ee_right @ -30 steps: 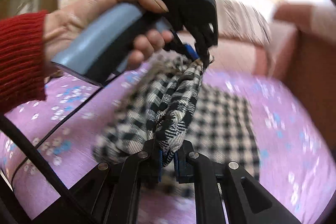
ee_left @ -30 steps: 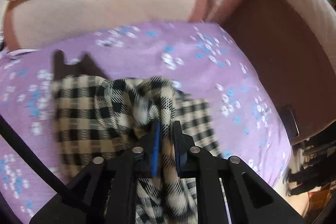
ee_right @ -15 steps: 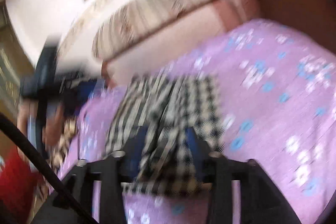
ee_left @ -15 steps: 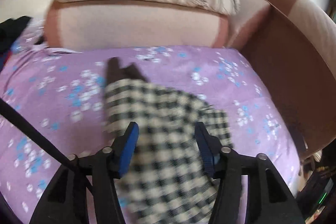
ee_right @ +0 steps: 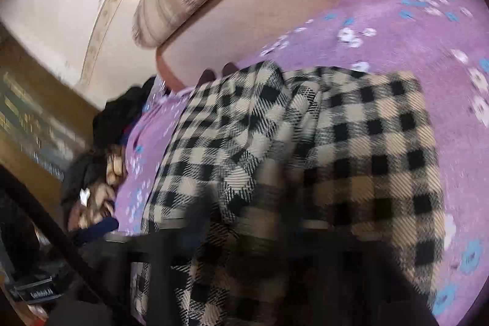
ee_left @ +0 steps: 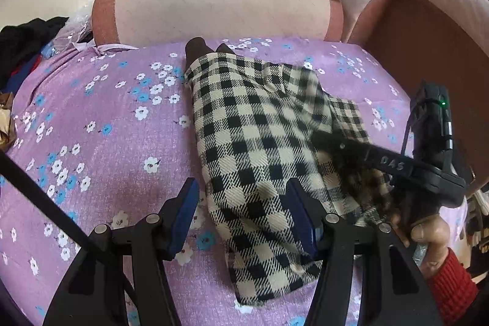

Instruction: Fold large clothes

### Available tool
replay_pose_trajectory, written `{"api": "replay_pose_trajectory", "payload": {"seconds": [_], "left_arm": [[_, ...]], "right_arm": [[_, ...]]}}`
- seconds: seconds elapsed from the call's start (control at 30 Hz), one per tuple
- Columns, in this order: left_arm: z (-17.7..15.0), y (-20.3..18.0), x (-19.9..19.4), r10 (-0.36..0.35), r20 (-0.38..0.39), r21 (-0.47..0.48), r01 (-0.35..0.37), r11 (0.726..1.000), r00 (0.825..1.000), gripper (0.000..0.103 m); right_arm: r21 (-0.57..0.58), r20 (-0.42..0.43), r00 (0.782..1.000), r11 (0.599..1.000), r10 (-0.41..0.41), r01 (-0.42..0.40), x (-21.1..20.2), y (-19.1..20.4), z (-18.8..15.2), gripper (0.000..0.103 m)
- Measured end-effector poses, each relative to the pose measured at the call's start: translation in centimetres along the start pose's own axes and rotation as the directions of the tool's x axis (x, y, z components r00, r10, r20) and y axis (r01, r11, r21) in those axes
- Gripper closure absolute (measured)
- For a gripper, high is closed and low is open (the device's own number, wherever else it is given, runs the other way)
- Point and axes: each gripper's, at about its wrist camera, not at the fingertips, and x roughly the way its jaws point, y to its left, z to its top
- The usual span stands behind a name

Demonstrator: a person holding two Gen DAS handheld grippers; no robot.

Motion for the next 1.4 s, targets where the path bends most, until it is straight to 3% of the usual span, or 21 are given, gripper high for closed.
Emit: {"api": "replay_pose_trajectory", "payload": {"seconds": [0.07, 0.27, 0.4, 0.47, 0.53, 0.6, 0.67, 0.73, 0.83, 0.93, 1.03, 1.1, 1.13, 1.23, 1.3, 1.4], "left_arm": [[0.5, -0.6, 0.4, 0.002, 0.008, 0.001, -0.002, 1.0, 1.0, 0.045], [0.8, -3.9, 2.1, -0.03, 0.013, 0.042, 0.029, 0.999, 0.999, 0.045], [-0.5, -4.9, 4.4, -0.041, -0.041, 0.044, 0.042, 0.998, 0.998, 0.045], [-1.4, -5.2, 5.8, -0.009, -0.07, 0.06, 0.014, 0.998, 0.997, 0.045], [-2.6, -5.9, 7.2, 0.068, -0.098, 0.132, -0.055, 0.99, 0.993, 0.045], [-3.4, -6.4, 7.4, 0.102, -0.095, 0.184, -0.084, 0.979, 0.99, 0.045], [-3.5, -6.0, 6.4, 0.075, -0.1, 0.17, -0.057, 0.984, 0.992, 0.045], [-3.5, -4.8, 5.3, 0.02, -0.097, 0.103, -0.01, 0.995, 0.995, 0.045], [-3.6, -3.0, 3.5, -0.021, -0.056, 0.016, 0.022, 1.0, 0.998, 0.045], [-4.3, -2.5, 3.6, -0.023, -0.069, -0.003, 0.022, 1.0, 0.997, 0.045], [-6.4, -2.7, 4.7, -0.006, -0.127, -0.012, 0.004, 1.0, 0.992, 0.049], [-7.3, -2.6, 4.9, -0.016, -0.141, -0.017, 0.014, 1.0, 0.99, 0.049], [-7.6, -2.5, 5.0, -0.029, -0.158, -0.022, 0.026, 0.999, 0.987, 0.049], [-7.2, -1.8, 3.5, -0.078, -0.146, -0.039, 0.073, 0.997, 0.986, 0.05], [-6.2, -0.7, 2.0, -0.114, -0.085, -0.064, 0.109, 0.992, 0.99, 0.049], [-4.6, 0.7, 1.7, -0.141, -0.046, -0.093, 0.136, 0.986, 0.989, 0.03]], "right_arm": [[-0.019, 0.017, 1.0, 1.0, -0.004, 0.005, -0.6, 0.9, 0.1, 0.095], [-0.032, 0.149, 0.988, 0.998, -0.045, 0.05, -6.2, 0.8, 1.5, 0.096], [0.089, 0.099, 0.981, 0.984, -0.164, 0.155, -7.1, -3.9, 0.8, 0.096], [0.159, 0.012, 0.981, 0.969, -0.195, 0.191, -5.7, -6.6, 0.1, 0.092], [0.179, -0.008, 0.978, 0.962, -0.207, 0.205, -6.0, -7.4, -0.1, 0.079], [0.157, 0.025, 0.971, 0.961, -0.236, 0.229, -7.6, -7.0, 0.0, 0.078], [0.117, 0.083, 0.957, 0.957, -0.276, 0.266, -10.0, -6.1, 0.0, 0.074], [0.096, 0.12, 0.961, 0.966, -0.251, 0.241, -11.8, -5.5, -0.4, 0.073], [0.032, 0.138, 0.982, 0.991, -0.132, 0.129, -13.1, -3.3, -1.7, 0.073], [-0.022, 0.062, 0.998, 0.999, -0.027, 0.028, -11.8, -1.2, -3.4, 0.075], [-0.061, -0.077, 0.991, 0.992, -0.114, 0.109, -9.3, -0.9, -5.6, 0.08], [-0.082, -0.181, 0.956, 0.973, -0.229, 0.218, -7.6, -2.0, -6.9, 0.08], [-0.072, -0.219, 0.939, 0.964, -0.267, 0.257, -7.2, -3.1, -7.7, 0.085], [0.004, -0.185, 0.955, 0.972, -0.23, 0.234, -9.6, -4.2, -7.5, 0.085], [0.006, -0.104, 0.969, 0.974, -0.226, 0.228, -11.8, -4.3, -7.0, 0.076], [0.076, 0.033, 0.977, 0.975, -0.21, 0.207, -14.3, -5.7, -5.7, 0.031]]}}
